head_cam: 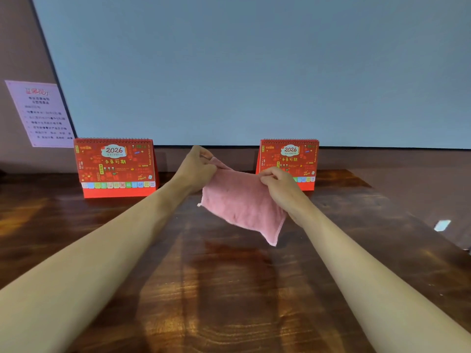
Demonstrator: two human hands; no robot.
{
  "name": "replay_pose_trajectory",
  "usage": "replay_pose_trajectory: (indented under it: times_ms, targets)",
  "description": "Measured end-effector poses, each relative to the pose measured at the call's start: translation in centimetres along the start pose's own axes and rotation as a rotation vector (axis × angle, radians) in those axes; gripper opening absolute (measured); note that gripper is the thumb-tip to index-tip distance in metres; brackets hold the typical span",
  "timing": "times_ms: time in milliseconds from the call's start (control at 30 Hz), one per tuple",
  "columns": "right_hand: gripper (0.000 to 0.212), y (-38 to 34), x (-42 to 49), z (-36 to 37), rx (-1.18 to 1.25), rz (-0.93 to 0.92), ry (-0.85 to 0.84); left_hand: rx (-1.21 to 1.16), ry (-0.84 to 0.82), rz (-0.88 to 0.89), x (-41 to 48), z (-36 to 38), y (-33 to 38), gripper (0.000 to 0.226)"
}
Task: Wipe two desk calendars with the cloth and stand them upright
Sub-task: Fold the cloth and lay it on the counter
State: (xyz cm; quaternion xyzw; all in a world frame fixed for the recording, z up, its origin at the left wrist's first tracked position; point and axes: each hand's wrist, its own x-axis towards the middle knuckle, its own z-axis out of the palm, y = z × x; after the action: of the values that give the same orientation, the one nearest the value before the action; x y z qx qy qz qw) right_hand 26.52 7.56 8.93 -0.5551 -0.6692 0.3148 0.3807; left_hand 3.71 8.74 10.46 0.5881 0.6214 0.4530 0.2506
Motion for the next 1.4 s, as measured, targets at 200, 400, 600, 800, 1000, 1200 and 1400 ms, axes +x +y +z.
replay_pose_trajectory:
  times_ms: [200,400,600,800,1000,1200,1400]
  targets:
    - [0.051,0.7,0.3,-0.6,-0.175,-0.051,-0.102,0.014,0.022,0.066,-0.1,-0.8,-1.3,0.047]
    - [0.046,1.1,1.3,-0.3,-0.277,-0.333,0.281,-0.038,0.188,0.186,-0.6,-1.1,-1.4,0.033]
    - [0.039,5.2,-0.6,0.7,-0.58,-0.123,-0.477,0.588,-0.531,0.034,-2.8,-0.5,-5.5,0.025]
    - [0.026,5.0,-0.7,0.4,-0.512,-0.026,-0.615,0.808,-0.718,-0.086,-4.1,0.0,-5.8,0.011]
    - [0.023,4.8,-1.1,1.5,-0.488,-0.061,-0.287,0.62,-0.204,-0.126,-3.8,0.9,-6.8,0.027]
    - [0.019,5.6,-0.6,3.6,-0.614,0.042,-0.301,0.655,-0.441,-0.4,-4.6,2.0,-5.9,0.041]
    - [0.037,5.8,-0.4,4.2,-0.527,0.051,-0.315,0.227,-0.42,-0.553,-3.9,2.6,-6.0,0.02]
